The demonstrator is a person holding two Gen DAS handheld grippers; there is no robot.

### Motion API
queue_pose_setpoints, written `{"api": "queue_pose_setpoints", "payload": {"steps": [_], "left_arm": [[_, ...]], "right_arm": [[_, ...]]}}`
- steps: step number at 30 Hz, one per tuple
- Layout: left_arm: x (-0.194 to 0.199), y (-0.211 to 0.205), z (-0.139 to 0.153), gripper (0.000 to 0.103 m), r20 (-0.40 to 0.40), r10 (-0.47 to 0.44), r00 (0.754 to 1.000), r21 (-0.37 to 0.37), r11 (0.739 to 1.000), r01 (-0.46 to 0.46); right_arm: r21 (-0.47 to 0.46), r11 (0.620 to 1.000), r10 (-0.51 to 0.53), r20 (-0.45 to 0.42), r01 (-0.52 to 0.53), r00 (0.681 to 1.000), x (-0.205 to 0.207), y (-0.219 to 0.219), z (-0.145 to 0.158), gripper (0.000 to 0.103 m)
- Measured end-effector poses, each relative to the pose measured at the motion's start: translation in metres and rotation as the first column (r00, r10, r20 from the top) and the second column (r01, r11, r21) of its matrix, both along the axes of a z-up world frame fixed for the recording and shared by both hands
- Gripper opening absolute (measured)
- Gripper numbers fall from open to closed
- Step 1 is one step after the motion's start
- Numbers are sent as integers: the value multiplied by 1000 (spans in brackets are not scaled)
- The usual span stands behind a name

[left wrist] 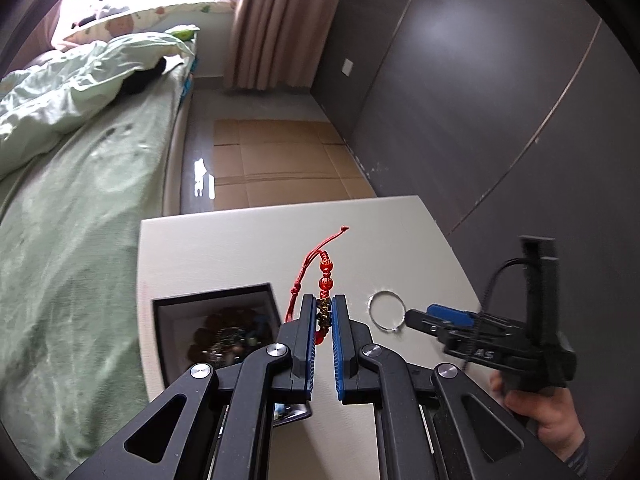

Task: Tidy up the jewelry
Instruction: 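Lower red bracelet into box with left gripper while right gripper grasps silver hoop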

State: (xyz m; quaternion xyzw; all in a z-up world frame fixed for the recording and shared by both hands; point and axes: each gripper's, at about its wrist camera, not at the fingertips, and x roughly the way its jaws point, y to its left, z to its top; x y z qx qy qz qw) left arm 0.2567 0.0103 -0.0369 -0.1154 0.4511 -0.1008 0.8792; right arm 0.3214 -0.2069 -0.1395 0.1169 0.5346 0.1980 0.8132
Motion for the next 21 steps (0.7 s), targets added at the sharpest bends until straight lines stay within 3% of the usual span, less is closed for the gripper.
{"api": "queue_pose_setpoints", "payload": {"steps": [8, 21], "left_arm": [[-12, 27, 8, 7, 18, 44, 999, -23, 999, -44], [-19, 57, -4, 7, -4, 101, 995, -32, 994, -101]], "right_arm": [[-161, 983, 86, -12, -87, 996, 12, 29, -9, 54], [-368, 915, 186, 23, -164, 982, 16, 58, -15, 60]]}}
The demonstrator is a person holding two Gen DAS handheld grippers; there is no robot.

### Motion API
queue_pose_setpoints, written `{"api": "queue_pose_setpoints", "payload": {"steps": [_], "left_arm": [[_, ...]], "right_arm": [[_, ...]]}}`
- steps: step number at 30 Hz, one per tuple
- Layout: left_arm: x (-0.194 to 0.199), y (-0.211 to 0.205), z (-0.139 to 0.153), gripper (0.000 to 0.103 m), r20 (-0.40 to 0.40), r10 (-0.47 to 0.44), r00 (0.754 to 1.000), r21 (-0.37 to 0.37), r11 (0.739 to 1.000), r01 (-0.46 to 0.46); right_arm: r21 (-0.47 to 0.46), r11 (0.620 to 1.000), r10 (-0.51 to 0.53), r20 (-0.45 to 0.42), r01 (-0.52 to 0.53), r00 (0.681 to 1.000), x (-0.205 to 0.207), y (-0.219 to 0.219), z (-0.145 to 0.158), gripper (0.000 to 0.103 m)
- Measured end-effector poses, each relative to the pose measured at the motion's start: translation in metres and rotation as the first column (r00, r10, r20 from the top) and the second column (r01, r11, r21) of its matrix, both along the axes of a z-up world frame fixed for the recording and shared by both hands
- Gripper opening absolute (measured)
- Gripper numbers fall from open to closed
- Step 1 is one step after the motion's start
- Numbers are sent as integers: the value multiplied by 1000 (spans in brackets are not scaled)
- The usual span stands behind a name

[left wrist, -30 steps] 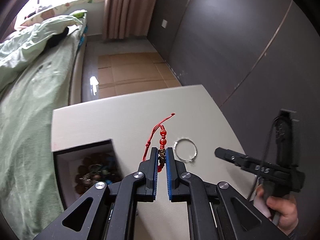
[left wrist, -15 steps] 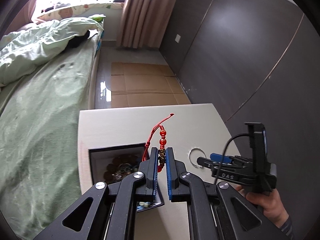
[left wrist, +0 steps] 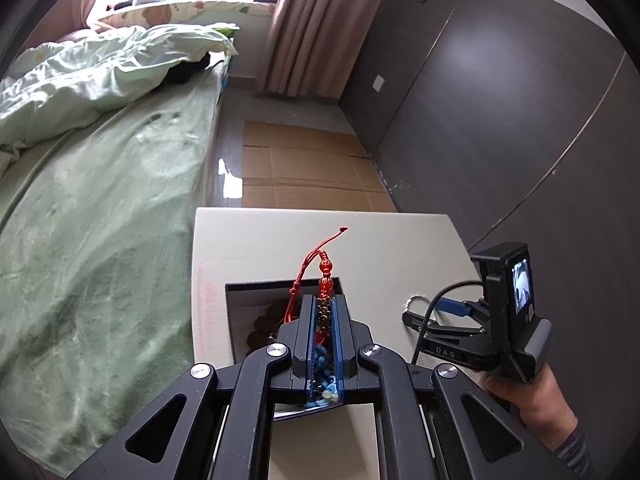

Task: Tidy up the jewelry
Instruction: 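Lower red bracelet into box with left gripper while right gripper grasps silver hoop, then carry the silver hoop over the box and open the right gripper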

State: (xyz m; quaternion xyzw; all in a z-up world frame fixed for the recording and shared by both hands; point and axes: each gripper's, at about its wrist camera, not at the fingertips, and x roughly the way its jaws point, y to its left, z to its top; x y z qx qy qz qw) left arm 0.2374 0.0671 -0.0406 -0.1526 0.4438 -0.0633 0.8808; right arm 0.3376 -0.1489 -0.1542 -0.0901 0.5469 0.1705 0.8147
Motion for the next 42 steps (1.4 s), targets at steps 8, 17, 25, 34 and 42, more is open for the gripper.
{"api": "queue_pose_setpoints", "payload": {"steps": [8, 17, 25, 34, 42], "left_arm": [[6, 7, -29, 8, -76, 48, 996, -24, 998, -50], [10, 10, -43, 53, -151, 38, 988, -75, 996, -50], [-3, 22, -29, 66, -97, 78, 992, -59, 995, -84], [-25, 49, -29, 66, -76, 135, 988, -70, 988, -140], [-50, 72, -28, 66, -58, 179, 982, -105, 977, -184]], "right_arm": [[-73, 996, 61, 23, -59, 998, -13, 4, 1, 51], [58, 998, 33, 33, -35, 999, -14, -9, 19, 50], [213, 974, 53, 100, -74, 994, -27, 4, 54, 50], [337, 929, 119, 127, -156, 985, -43, 44, 76, 50], [361, 910, 187, 84, -204, 979, -50, 85, 70, 50]]}}
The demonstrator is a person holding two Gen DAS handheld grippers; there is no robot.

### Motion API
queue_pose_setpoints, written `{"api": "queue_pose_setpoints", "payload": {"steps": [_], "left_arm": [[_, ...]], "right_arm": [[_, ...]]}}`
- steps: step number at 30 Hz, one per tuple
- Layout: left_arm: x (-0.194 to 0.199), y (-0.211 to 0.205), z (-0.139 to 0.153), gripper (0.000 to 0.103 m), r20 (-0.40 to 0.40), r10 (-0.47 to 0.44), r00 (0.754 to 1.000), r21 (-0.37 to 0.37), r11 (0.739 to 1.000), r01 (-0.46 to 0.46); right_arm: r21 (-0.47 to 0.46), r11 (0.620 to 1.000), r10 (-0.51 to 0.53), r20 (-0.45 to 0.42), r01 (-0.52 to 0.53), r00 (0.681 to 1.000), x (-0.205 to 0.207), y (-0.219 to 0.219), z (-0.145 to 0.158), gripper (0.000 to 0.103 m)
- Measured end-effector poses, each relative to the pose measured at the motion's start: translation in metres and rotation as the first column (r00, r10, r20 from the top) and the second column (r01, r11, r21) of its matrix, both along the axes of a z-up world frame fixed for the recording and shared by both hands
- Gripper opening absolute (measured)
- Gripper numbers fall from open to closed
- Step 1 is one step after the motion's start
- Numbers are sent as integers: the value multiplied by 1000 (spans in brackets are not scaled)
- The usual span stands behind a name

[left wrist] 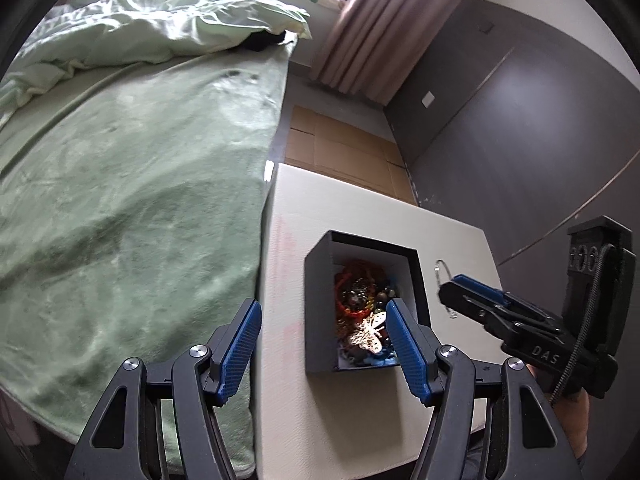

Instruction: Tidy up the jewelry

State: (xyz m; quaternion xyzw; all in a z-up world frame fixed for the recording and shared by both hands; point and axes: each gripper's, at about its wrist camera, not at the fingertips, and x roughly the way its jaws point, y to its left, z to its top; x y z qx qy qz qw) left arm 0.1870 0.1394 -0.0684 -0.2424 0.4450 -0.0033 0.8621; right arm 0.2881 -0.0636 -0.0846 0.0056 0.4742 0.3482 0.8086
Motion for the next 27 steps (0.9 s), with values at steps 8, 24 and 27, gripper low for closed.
{"api": "queue_pose_setpoints", "payload": {"steps": [8, 24, 27], "left_arm": [[-18, 20, 0, 66, 23, 39, 999, -33, 999, -38], [-40, 21, 36, 86, 147, 60, 987, -51, 997, -53], [-45, 13, 43, 88, 156, 46, 987, -30, 999, -41]], "right_arm": [[-14, 999, 39, -55, -40, 998, 3, 36, -12, 51], [78, 997, 4, -89, 3, 996, -11, 19, 24, 76], [65, 998, -20, -54, 23, 998, -22, 5, 35, 84]]}}
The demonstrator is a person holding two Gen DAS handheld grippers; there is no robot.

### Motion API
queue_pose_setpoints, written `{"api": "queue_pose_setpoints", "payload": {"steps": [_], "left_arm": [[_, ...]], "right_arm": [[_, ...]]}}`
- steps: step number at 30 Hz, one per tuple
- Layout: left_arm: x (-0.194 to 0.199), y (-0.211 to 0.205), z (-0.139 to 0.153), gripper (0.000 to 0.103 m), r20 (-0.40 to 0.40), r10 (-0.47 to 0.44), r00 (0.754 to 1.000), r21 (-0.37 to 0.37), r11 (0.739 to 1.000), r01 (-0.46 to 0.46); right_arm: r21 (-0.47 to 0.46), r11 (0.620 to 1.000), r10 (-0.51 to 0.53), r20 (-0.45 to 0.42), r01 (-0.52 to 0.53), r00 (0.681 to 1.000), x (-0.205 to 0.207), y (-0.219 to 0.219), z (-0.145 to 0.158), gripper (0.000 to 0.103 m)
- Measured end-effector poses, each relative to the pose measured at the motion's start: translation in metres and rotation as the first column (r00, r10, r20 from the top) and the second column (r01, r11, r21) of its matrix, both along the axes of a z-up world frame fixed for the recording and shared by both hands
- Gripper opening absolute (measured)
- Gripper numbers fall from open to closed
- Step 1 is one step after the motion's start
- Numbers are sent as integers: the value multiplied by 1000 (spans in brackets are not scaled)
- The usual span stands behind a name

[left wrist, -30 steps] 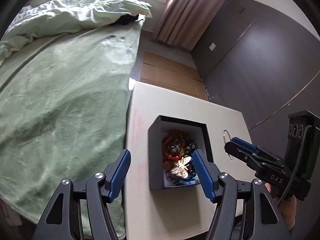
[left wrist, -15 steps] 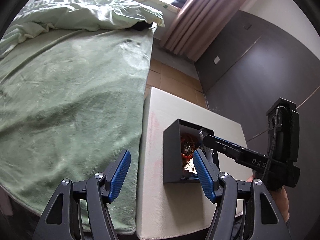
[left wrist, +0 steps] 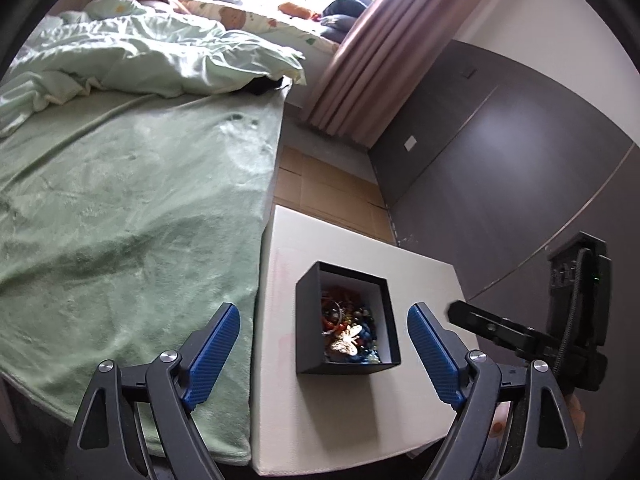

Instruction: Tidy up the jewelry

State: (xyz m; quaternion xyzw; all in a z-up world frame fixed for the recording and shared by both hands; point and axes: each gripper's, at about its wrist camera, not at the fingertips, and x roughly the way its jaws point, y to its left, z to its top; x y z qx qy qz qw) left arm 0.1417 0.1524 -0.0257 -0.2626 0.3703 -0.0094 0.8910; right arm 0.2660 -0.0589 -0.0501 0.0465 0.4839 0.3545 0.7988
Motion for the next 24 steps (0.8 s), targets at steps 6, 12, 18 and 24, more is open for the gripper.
{"api": "queue_pose_setpoints", "payload": {"steps": [6, 12, 18, 24], "left_arm": [[-15, -21, 19, 101, 53, -16, 998, 68, 998, 12], [-32, -44, 36, 103, 82, -47, 995, 141, 989, 35], [-57, -66, 56, 103, 119, -69, 990, 217, 975, 42], [-93, -92, 75, 103, 165, -84, 983, 314, 949, 29]], "right_arm": [[-12, 998, -65, 81, 66, 995, -26, -39, 30, 99], [-11, 990, -141, 144, 144, 980, -55, -76, 50, 103], [-8, 974, -222, 194, 227, 956, -86, -115, 61, 103], [32, 956, -293, 220, 293, 931, -112, -151, 65, 103]]}}
